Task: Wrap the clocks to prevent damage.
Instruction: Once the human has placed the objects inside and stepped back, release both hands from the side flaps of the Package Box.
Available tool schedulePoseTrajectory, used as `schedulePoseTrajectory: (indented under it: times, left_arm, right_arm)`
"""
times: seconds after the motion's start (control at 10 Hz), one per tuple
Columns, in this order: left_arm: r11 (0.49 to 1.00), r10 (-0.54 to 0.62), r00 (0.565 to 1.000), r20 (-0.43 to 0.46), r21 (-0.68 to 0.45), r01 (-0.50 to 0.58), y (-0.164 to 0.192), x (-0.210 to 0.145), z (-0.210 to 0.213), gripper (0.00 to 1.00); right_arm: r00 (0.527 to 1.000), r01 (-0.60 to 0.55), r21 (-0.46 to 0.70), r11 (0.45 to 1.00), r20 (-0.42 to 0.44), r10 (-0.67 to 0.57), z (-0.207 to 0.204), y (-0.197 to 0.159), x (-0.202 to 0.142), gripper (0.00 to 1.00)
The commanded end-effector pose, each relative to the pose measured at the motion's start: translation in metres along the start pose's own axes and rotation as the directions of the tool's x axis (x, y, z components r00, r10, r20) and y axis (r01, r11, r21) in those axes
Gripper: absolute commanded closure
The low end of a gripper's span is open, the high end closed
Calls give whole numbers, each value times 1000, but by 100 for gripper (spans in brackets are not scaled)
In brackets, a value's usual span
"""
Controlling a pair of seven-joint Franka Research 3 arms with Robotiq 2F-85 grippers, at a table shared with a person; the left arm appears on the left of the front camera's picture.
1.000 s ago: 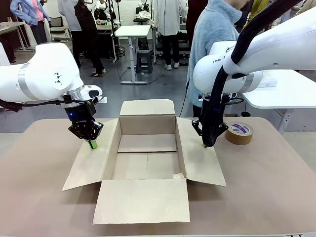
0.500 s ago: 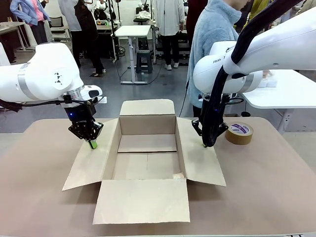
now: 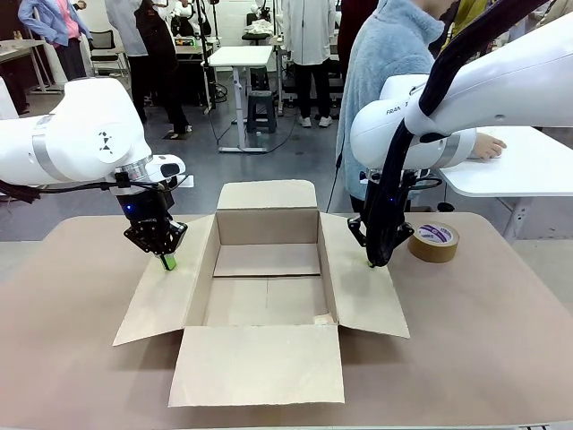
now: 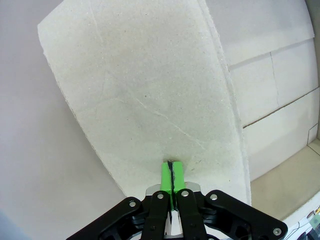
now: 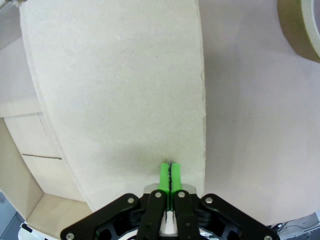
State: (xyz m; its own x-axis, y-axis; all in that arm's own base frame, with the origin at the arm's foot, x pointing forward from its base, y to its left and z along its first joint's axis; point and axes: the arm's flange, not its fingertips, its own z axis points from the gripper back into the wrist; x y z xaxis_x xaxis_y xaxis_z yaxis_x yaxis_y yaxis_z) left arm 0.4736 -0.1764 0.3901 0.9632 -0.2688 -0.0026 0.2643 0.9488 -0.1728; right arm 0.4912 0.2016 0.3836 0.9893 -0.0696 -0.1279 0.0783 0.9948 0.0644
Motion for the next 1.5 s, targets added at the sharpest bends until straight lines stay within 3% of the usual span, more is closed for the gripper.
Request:
schedulePoseTrajectory:
  times: [0.0, 1.4]
  left_arm:
    - [1000, 0, 1000, -2, 3, 0, 1, -1, -1, 100]
    - [1000, 0, 1000, -2, 3, 0, 1, -1, -1, 100]
  right_arm:
    - [1000, 6, 0, 1000, 0, -6, 1, 1, -1, 100]
    - [1000, 6, 0, 1000, 0, -6, 1, 1, -1, 100]
